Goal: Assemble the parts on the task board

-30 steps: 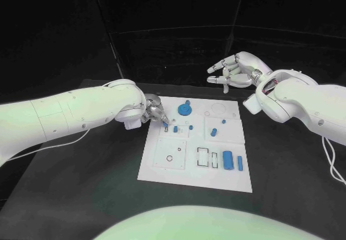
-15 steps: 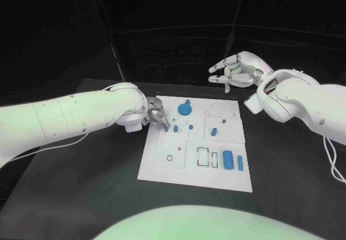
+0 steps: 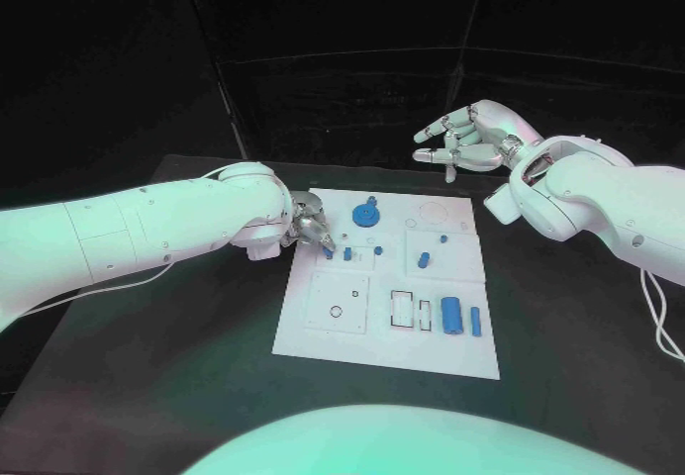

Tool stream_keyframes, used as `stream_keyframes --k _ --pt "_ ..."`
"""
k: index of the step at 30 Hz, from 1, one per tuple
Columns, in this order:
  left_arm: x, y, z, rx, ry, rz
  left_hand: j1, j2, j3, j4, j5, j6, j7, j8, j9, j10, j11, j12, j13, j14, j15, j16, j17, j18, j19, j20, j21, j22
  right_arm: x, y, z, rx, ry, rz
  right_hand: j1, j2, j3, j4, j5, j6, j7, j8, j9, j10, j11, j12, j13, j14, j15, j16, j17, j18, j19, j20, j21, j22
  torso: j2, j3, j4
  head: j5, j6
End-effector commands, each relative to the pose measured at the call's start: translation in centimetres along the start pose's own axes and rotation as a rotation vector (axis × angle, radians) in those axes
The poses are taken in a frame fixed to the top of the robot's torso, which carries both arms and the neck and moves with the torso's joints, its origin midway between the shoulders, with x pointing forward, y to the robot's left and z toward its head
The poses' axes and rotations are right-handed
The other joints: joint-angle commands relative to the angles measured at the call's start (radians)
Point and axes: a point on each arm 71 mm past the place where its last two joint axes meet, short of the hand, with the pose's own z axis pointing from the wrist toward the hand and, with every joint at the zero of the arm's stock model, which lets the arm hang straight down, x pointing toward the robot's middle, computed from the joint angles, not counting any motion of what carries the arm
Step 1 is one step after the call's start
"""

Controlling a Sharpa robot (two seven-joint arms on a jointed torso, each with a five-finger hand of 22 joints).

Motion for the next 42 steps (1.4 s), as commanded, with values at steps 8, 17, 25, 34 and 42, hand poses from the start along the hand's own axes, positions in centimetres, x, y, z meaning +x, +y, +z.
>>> stream_keyframes --k 8,17,25,34,42 --pt "0.18 0.16 0.00 -0.004 0.024 0.033 0.003 -0.004 0.134 -0.122 0.009 0.002 -0.009 0.010 0.003 0.012 -0.005 -0.002 -0.002 0.104 -0.004 0.003 0.263 -0.016 0.026 -0.001 -0.004 0.000 -0.02 0.16 0.08 -0.011 0.006 0.000 0.005 0.008 -0.005 0.000 -0.002 -0.004 -0.001 0.005 0.001 0.001 -0.002 0.005 0.001 0.031 0.002 -0.005 -0.001 0.006 -0.003 0.004 -0.007 -0.001 0.000 0.0002 0.0000 0.003 0.001" --pt "0.20 0.18 -0.04 -0.005 0.026 0.038 0.002 -0.005 0.135 -0.122 0.010 0.002 -0.009 0.011 0.003 0.012 -0.005 -0.004 -0.003 0.104 -0.005 0.003 0.263 -0.016 0.026 -0.001 -0.004 0.001 -0.03 0.14 0.10 -0.010 0.005 -0.001 0.005 0.008 -0.005 0.000 -0.002 -0.004 -0.001 0.005 0.001 0.001 -0.002 0.005 0.001 0.031 0.002 -0.005 -0.001 0.006 -0.003 0.004 -0.007 -0.001 0.000 0.0000 0.0000 0.003 -0.006" --pt "0.24 0.20 -0.09 -0.006 0.027 0.046 0.002 -0.006 0.137 -0.122 0.011 0.002 -0.009 0.012 0.004 0.012 -0.006 -0.004 -0.004 0.104 -0.005 0.003 0.263 -0.016 0.026 -0.002 -0.004 0.001 -0.03 0.12 0.10 -0.010 0.005 -0.001 0.005 0.008 -0.005 0.000 -0.002 -0.004 -0.001 0.005 0.001 0.001 -0.002 0.005 0.001 0.031 0.002 -0.005 -0.001 0.006 -0.003 0.004 -0.007 -0.001 0.000 0.0000 0.0002 0.003 -0.008" --pt "0.27 0.25 -0.14 -0.006 0.031 0.049 0.001 -0.009 0.140 -0.123 0.013 0.003 -0.010 0.015 0.005 0.013 -0.006 -0.004 -0.003 0.104 -0.005 0.003 0.263 -0.016 0.026 -0.002 -0.003 0.002 -0.04 0.10 0.11 -0.009 0.005 -0.001 0.005 0.008 -0.005 0.000 -0.002 -0.004 -0.001 0.005 0.001 0.001 -0.002 0.005 0.001 0.031 0.002 -0.005 -0.001 0.006 -0.003 0.004 -0.007 -0.001 0.000 0.0000 0.0002 0.004 -0.008" --pt "0.28 0.07 0.01 -0.007 0.035 0.052 -0.002 -0.012 0.144 -0.121 0.017 0.005 -0.011 0.019 0.006 0.016 -0.007 -0.003 -0.001 0.104 -0.006 0.003 0.263 -0.017 0.026 -0.003 -0.003 0.003 -0.01 0.13 0.13 -0.010 0.006 -0.001 0.005 0.008 -0.005 0.000 -0.002 -0.004 -0.001 0.005 0.001 0.001 -0.002 0.005 0.001 0.031 0.002 -0.005 -0.001 0.006 -0.003 0.004 -0.007 -0.001 0.000 0.0008 -0.0009 0.005 -0.008"
